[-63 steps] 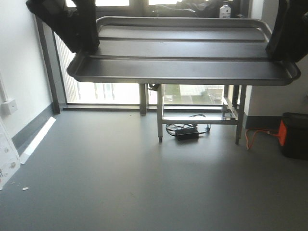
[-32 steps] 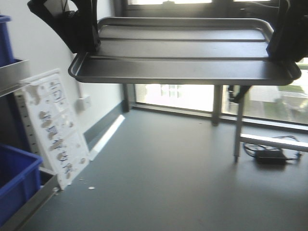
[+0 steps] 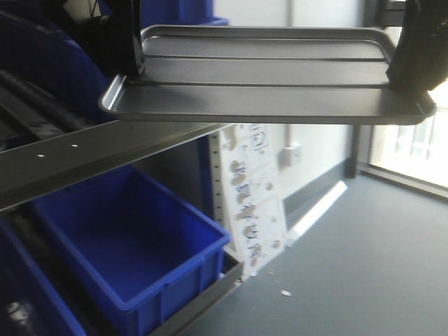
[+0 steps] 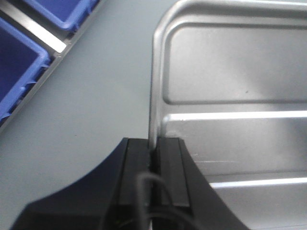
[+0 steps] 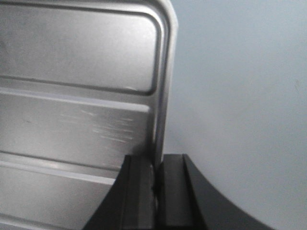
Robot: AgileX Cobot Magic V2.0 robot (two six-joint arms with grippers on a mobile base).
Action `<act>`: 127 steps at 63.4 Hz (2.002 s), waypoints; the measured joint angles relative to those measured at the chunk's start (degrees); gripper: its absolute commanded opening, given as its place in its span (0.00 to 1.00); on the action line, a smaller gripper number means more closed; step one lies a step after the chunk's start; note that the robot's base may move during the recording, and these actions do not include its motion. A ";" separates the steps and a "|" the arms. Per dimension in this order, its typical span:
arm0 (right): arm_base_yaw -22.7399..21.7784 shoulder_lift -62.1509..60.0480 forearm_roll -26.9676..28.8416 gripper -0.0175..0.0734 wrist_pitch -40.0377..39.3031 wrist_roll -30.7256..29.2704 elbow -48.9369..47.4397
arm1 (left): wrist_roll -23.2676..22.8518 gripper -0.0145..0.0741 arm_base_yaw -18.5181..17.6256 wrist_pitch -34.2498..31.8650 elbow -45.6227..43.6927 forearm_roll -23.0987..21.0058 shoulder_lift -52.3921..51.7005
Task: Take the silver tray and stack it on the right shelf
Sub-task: 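Carry the tray above the larger silver tray on the other shelf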
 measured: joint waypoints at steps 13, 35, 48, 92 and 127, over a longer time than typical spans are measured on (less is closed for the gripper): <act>0.00 0.00 0.00 0.25 0.00 0.00 0.00 | 0.00 0.06 0.00 0.00 0.00 0.00 0.00; 0.00 0.00 0.00 0.25 0.00 0.00 0.00 | 0.00 0.06 0.00 0.00 0.00 0.00 0.00; 0.00 0.00 0.00 0.25 0.00 0.00 0.00 | 0.00 0.06 0.00 0.12 0.00 0.00 0.00; 0.00 0.10 0.00 0.25 -0.11 0.00 0.00 | 0.00 0.06 0.00 0.23 0.00 0.00 0.00; 0.00 0.10 0.00 0.25 -0.11 0.00 0.00 | 0.00 0.06 0.00 0.23 0.00 0.00 0.00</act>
